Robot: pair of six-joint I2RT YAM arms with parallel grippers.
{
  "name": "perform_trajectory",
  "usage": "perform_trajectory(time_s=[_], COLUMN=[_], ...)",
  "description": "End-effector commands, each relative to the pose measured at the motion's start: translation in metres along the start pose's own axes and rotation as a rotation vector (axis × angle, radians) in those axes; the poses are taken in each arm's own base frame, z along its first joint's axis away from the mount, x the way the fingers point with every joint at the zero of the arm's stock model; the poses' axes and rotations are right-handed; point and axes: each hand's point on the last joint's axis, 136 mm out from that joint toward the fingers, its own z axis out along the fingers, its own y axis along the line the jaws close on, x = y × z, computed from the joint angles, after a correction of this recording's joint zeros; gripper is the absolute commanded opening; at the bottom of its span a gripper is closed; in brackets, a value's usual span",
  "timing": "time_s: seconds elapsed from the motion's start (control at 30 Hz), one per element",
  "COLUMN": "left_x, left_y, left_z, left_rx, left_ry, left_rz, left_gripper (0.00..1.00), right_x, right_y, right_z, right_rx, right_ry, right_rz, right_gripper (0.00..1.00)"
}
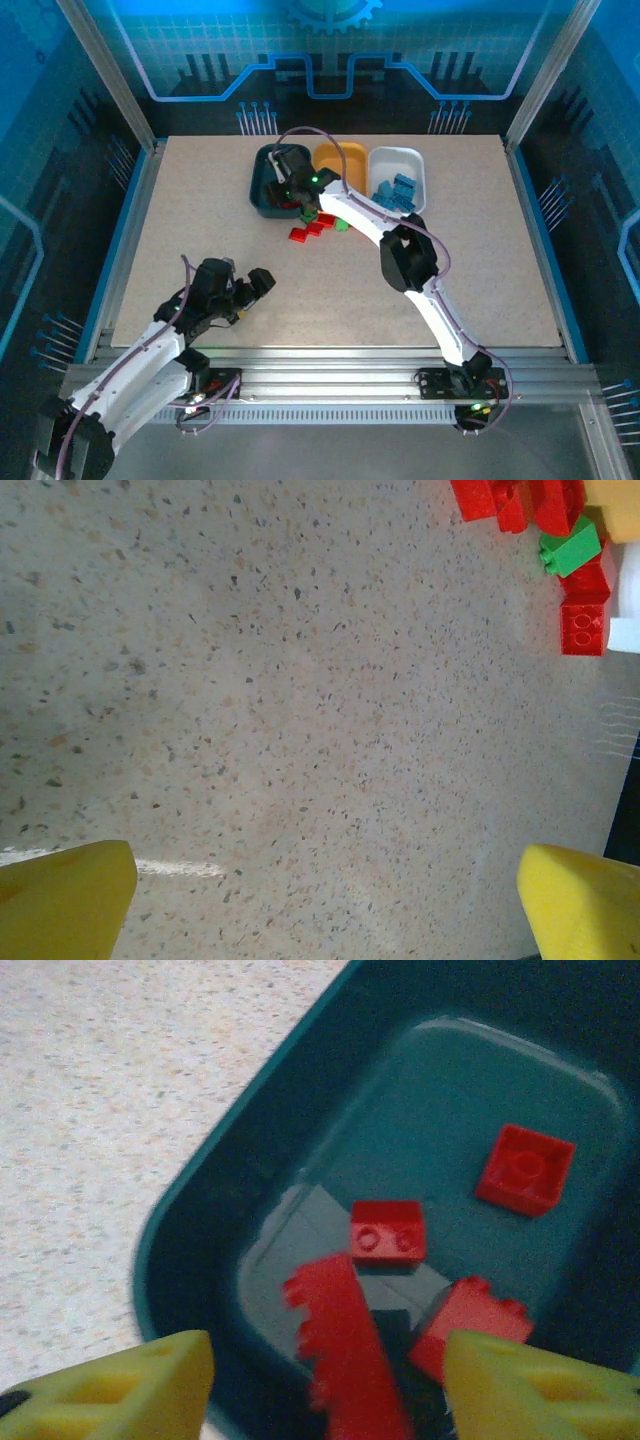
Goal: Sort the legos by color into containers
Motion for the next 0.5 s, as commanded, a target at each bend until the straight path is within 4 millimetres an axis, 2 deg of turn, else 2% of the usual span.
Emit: perform_trajectory(time_s=[0.0, 0.1, 0.17, 0.27, 0.37, 0.47], left_x=[0.001, 0.001, 0.000, -0.004, -0.006, -0.003], left_y=[-0.015, -0.023, -0.025, -0.020, -0.019, -0.025], left_z=[0.004, 0.008, 0.011, 0.012, 0.014, 0.018], left_rx=[0.056, 0.051, 0.045, 0.002, -0.011, 0.021], left_ry=[0.043, 0.071, 0.080, 0.068, 0.062, 0.077], left_rz=[0.010, 0.031, 0.051, 0.091, 0.107, 0.098], left_gripper=[0.99, 0.99, 0.99, 0.99, 0.99, 0.99], right_x=[-0.019, -0.032, -0.028, 0.005, 0.054, 0.102], right_y=[-0.009, -0.006, -0.008, -0.025, -0.060, -0.093], right_z=[-0.023, -0.056, -0.080, -0.105, -0.124, -0.134], right_rx=[-0.006, -0.018, -0.013, 0.051, 0.181, 0.243], right_ry=[-0.007, -0.062, -0.086, -0.081, -0.055, 0.018], right_rz=[0.009, 0.013, 0.018, 0.056, 0.098, 0.148], right_gripper=[0.67, 0.67, 0.68, 0.69, 0.71, 0.72])
